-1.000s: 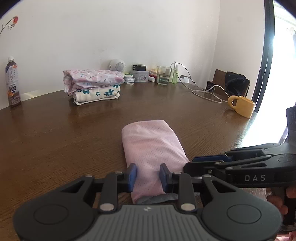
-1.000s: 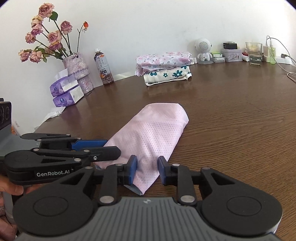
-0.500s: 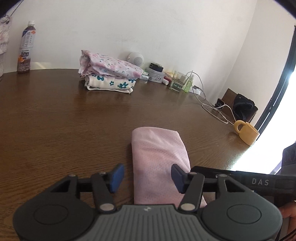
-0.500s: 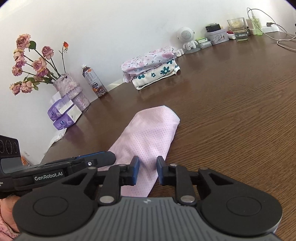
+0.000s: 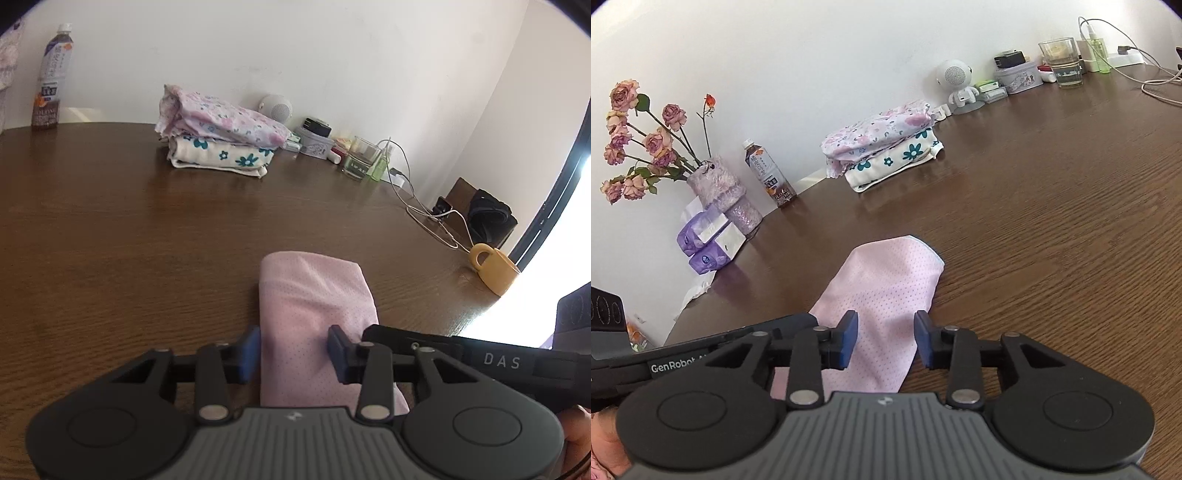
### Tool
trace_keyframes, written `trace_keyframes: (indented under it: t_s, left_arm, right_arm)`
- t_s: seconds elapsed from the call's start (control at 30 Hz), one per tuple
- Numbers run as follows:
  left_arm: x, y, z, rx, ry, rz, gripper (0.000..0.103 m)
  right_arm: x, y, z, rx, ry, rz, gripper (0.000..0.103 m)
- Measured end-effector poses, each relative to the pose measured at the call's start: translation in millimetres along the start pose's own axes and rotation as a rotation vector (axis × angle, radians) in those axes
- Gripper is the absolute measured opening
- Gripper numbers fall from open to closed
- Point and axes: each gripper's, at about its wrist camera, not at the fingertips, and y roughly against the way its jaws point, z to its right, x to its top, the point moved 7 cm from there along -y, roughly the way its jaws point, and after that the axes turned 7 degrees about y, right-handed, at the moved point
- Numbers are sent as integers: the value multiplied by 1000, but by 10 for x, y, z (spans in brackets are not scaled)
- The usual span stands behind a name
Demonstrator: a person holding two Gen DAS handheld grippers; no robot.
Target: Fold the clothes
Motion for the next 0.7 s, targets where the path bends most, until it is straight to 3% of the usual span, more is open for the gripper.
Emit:
trace_keyframes:
  t_s: [0.07, 0.1, 0.13, 0.17, 0.2, 0.23, 0.27, 0.3, 0.37, 0.4, 0.5, 0.6, 0.63, 0.67, 0.7]
  left_arm:
    - [13, 3, 8, -5, 0, 2, 24]
    - [35, 9, 4, -5, 7, 6, 30]
    - [65, 6, -8, -5, 18, 10, 41]
    - [97, -5, -24, -1, 29, 13, 46]
    - [117, -24, -38, 8, 32, 14, 48]
    - [134, -44, -51, 16, 34, 14, 45]
    - [124, -66, -45, 8, 30, 5, 41]
    - [108, -89, -34, -4, 24, -5, 27]
    - [85, -96, -4, -16, 14, -15, 24]
    - [101, -86, -5, -16, 18, -10, 26]
    - [239, -96, -44, -13, 45, 7, 55]
    - [384, -183, -56, 13, 30, 17, 52]
    - [390, -236, -57, 6, 32, 2, 47]
    - [389, -288, -58, -4, 35, -14, 39]
    - [369, -332, -48, -27, 37, -32, 23]
  right_arm:
    - [-20, -35, 1, 10, -1, -11, 24]
    - [-19, -35, -5, 13, 2, -10, 24]
    - [-19, -35, -10, 16, 6, -9, 24]
    - [-4, -33, -2, 18, 1, -4, 24]
    - [25, -27, 18, 18, -10, 5, 32]
    - [54, -28, 42, 15, -19, 13, 42]
    - [83, -34, 69, 8, -26, 20, 43]
    - [111, -46, 94, 5, -31, 24, 43]
    - [130, -79, 107, 20, -35, 20, 40]
    - [128, -94, 103, 27, -30, 17, 28]
    - [138, -119, 117, 32, -33, 15, 27]
    - [242, -145, 207, 25, -65, 34, 40]
    - [277, -165, 232, 23, -71, 38, 40]
    - [310, -195, 252, 22, -73, 40, 40]
    - [330, -228, 266, 21, -74, 38, 38]
